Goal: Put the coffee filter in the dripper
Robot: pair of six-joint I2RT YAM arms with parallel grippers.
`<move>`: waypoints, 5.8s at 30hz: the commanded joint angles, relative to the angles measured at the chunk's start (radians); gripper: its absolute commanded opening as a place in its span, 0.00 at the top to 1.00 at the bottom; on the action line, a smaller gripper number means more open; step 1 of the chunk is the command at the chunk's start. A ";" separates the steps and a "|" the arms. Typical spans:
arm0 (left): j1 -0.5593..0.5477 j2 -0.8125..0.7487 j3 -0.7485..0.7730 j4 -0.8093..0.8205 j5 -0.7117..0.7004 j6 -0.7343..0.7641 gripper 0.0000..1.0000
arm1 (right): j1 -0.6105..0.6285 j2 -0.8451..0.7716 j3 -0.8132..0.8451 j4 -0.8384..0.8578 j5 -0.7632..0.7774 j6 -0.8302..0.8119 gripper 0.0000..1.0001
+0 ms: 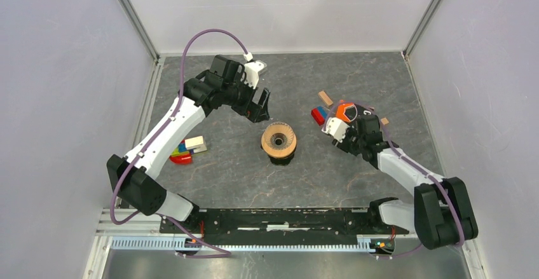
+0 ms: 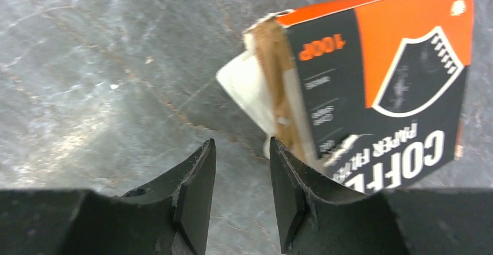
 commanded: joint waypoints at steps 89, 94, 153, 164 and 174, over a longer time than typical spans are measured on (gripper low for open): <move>0.010 0.024 -0.024 0.048 0.006 0.028 0.00 | 0.304 0.085 -0.260 0.534 0.311 -0.389 0.47; 0.010 0.049 -0.003 0.033 0.010 0.021 0.00 | 0.316 0.172 -0.317 0.695 0.396 -0.492 0.49; 0.010 0.025 -0.030 0.033 0.035 0.038 0.00 | 0.010 0.253 0.154 0.092 -0.106 -0.156 0.67; 0.010 0.024 -0.032 0.033 0.036 0.040 0.00 | 0.010 0.275 0.153 0.141 -0.118 -0.125 0.68; 0.010 0.026 -0.035 0.033 0.033 0.040 0.00 | 0.011 0.270 0.134 0.213 -0.083 -0.119 0.88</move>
